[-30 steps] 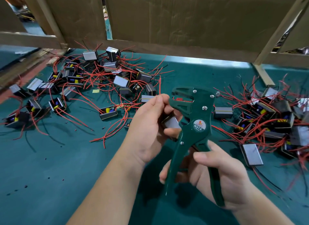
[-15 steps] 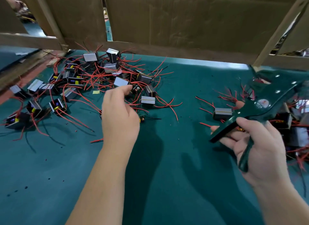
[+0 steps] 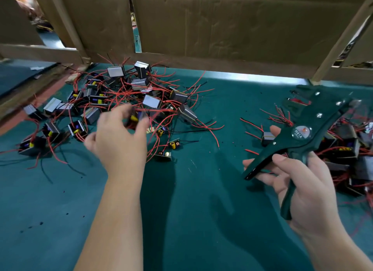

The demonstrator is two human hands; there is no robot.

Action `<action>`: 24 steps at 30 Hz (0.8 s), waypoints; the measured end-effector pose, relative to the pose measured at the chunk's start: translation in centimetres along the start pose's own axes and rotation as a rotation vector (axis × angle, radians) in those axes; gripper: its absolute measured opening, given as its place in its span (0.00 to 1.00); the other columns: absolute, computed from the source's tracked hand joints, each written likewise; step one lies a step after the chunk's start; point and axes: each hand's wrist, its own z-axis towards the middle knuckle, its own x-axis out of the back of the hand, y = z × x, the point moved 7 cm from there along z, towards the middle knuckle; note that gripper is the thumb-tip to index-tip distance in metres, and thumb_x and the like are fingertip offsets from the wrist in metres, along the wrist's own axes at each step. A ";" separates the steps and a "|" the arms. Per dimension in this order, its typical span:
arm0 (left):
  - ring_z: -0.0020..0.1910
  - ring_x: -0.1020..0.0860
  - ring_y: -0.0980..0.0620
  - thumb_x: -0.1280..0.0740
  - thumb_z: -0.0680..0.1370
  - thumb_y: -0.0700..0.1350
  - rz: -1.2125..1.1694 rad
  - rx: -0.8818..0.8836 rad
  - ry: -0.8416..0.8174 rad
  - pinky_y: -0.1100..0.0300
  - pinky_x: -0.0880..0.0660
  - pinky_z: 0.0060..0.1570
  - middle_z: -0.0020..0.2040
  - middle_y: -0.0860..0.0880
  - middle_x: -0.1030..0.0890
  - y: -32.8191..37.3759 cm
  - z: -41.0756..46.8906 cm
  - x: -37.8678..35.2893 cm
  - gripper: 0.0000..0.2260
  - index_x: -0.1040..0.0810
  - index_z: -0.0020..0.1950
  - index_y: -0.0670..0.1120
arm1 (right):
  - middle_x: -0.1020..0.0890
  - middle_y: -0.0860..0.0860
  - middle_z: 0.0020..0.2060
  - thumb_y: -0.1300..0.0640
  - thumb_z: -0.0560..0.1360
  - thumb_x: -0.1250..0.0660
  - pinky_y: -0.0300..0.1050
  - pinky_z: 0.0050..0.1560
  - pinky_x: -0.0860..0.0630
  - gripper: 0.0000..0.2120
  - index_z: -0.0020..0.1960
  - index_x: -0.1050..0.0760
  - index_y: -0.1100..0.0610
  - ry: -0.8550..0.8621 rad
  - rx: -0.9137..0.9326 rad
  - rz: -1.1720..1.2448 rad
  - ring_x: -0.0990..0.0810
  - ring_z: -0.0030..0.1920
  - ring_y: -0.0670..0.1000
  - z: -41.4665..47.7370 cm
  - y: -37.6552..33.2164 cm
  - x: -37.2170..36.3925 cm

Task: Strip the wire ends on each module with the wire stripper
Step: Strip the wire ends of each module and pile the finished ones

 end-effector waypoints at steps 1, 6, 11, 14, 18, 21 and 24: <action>0.52 0.22 0.50 0.29 0.72 0.53 -0.096 -0.035 0.100 0.54 0.40 0.58 0.52 0.60 0.24 0.5 0.0 0.9 0.19 0.24 0.63 0.54 | 0.16 0.49 0.42 0.61 0.69 0.38 0.58 0.41 0.18 0.18 0.59 0.24 0.54 -0.009 -0.003 0.010 0.17 0.43 0.65 -0.1 0.0 -0.1; 0.37 0.25 0.62 0.34 0.71 0.42 -0.787 -0.031 -0.123 0.68 0.29 0.41 0.48 0.44 0.24 2.8 -0.8 0.2 0.09 0.19 0.48 0.50 | 0.16 0.53 0.44 0.62 0.69 0.39 0.60 0.41 0.19 0.21 0.61 0.26 0.58 -0.061 -0.047 0.064 0.18 0.42 0.66 -0.3 0.6 -0.8; 0.35 0.26 0.64 0.40 0.67 0.32 -0.641 -0.179 -0.843 0.69 0.32 0.36 0.44 0.47 0.21 6.4 -5.2 -4.3 0.11 0.26 0.37 0.48 | 0.15 0.51 0.48 0.63 0.68 0.40 0.61 0.40 0.20 0.17 0.55 0.23 0.57 -0.133 -0.141 0.157 0.18 0.40 0.65 -0.5 1.2 -1.8; 0.31 0.25 0.58 0.42 0.67 0.24 -0.577 -0.208 -0.982 0.70 0.32 0.32 0.35 0.53 0.20 6.6 -6.9 -5.7 0.22 0.28 0.45 0.51 | 0.16 0.56 0.45 0.61 0.65 0.35 0.65 0.41 0.21 0.16 0.50 0.18 0.55 -0.211 -0.243 0.255 0.19 0.39 0.67 -0.7 1.5 -2.7; 0.28 0.30 0.56 0.38 0.69 0.33 -0.557 -0.183 -1.024 0.62 0.31 0.30 0.31 0.56 0.25 6.4 -7.7 -6.3 0.16 0.30 0.46 0.55 | 0.21 0.64 0.52 0.53 0.57 0.22 0.66 0.44 0.23 0.37 0.61 0.26 0.68 -0.410 -0.373 0.471 0.20 0.40 0.69 -1.2 0.9 -4.6; 0.34 0.29 0.52 0.38 0.64 0.44 -0.572 -0.160 -1.079 0.52 0.30 0.37 0.33 0.56 0.27 6.5 -8.0 -6.3 0.11 0.30 0.44 0.55 | 0.22 0.66 0.50 0.54 0.57 0.22 0.66 0.44 0.24 0.41 0.64 0.30 0.72 -0.485 -0.406 0.532 0.20 0.40 0.69 -1.5 0.4 -5.0; 0.34 0.29 0.52 0.36 0.68 0.56 -0.631 -0.179 -1.111 0.55 0.30 0.34 0.32 0.55 0.28 6.9 -8.3 -6.1 0.09 0.28 0.42 0.54 | 0.23 0.66 0.54 0.53 0.58 0.23 0.68 0.46 0.24 0.40 0.64 0.29 0.71 -0.496 -0.423 0.526 0.20 0.42 0.68 -1.6 0.5 -5.3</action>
